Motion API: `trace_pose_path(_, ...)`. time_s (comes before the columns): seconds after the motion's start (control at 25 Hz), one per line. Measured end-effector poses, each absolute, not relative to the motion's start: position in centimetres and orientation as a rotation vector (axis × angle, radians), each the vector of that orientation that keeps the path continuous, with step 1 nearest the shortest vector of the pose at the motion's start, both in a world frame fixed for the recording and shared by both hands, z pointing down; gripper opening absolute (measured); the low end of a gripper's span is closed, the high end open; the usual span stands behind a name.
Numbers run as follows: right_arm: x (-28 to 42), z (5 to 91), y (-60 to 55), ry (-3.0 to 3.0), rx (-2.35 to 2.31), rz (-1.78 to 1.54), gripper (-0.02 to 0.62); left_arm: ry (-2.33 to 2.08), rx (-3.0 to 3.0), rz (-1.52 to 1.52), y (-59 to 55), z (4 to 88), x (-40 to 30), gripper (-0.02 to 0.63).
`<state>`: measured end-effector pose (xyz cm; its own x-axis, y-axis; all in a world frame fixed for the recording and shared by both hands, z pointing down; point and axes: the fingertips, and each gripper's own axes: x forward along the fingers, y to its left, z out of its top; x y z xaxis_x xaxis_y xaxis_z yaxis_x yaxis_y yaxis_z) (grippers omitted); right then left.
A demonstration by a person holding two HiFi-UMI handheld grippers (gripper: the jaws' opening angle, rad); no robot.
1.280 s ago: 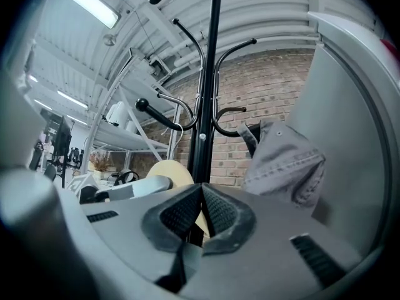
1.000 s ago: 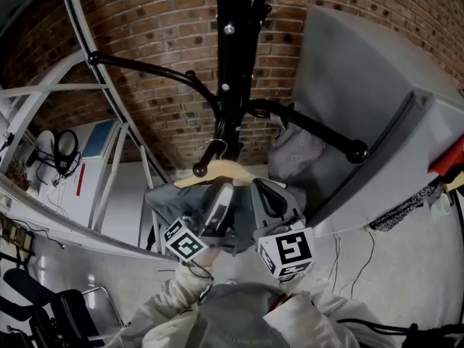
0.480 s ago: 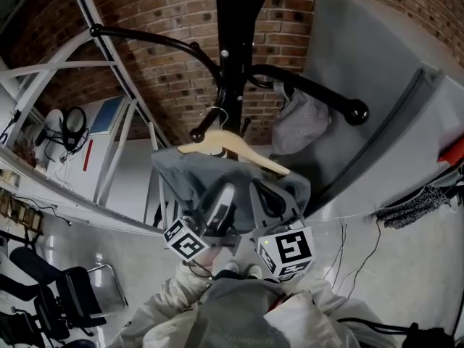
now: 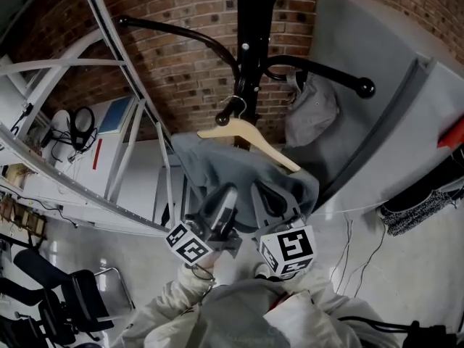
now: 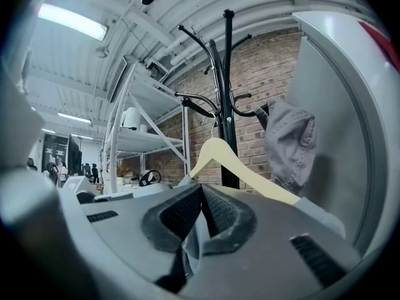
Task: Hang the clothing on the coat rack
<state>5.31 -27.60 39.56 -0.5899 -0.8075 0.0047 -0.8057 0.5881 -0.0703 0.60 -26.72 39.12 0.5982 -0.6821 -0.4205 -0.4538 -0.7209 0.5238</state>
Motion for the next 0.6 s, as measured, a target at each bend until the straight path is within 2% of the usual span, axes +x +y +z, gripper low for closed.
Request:
trace_pose_path(0.36, 1.4, 40.1, -22.6, 2.721, -1.504, -0.122, 0.025, -1.075, 2.669, -0.527, -21.7, 40.8, -3.7, 0.009)
trace_pose_path(0.6, -0.8, 39.8, -18.3, 2.687, -1.556, -0.092, 0.025, -1.066, 2.71, -0.46, -18.2, 41.2, -5.6, 0.009)
